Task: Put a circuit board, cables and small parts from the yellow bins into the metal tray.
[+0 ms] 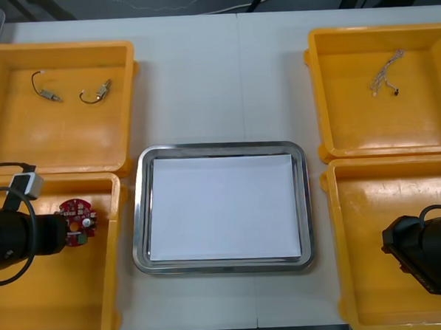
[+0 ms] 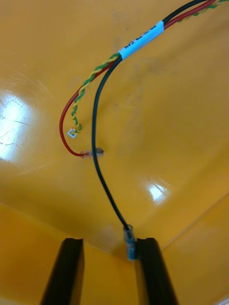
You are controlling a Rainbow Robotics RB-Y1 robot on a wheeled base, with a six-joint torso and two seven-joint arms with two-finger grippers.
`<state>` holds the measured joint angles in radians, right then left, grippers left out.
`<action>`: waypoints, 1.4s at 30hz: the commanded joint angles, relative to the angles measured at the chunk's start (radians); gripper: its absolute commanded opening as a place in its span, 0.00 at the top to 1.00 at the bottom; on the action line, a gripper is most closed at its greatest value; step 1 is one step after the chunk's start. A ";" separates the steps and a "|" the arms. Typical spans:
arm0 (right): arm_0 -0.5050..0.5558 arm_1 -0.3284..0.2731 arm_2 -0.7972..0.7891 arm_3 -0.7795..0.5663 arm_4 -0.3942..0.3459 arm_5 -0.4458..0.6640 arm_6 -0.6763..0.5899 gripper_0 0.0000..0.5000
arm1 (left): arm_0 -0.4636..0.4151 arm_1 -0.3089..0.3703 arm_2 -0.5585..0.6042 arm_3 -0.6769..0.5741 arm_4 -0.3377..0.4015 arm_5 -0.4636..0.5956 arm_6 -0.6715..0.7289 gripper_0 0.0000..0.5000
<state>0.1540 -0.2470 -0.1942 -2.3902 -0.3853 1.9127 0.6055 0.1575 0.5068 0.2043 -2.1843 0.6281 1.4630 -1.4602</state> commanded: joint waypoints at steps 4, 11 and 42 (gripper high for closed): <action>0.004 0.009 0.006 -0.047 0.008 0.007 -0.013 0.00 | 0.106 0.065 0.096 -0.055 0.068 -0.006 -0.084 1.00; -0.048 0.006 -0.037 -0.047 0.009 0.007 -0.016 0.00 | 0.162 0.085 0.130 -0.034 0.055 -0.052 -0.111 1.00; -0.271 -0.132 -0.175 0.226 0.016 0.007 -0.346 0.00 | 0.258 0.107 0.115 0.054 0.004 -0.211 -0.173 1.00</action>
<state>-0.0789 -0.3340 -0.3399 -2.1875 -0.3820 1.9135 0.3520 0.3771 0.5760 0.3118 -2.1275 0.6473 1.2662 -1.5853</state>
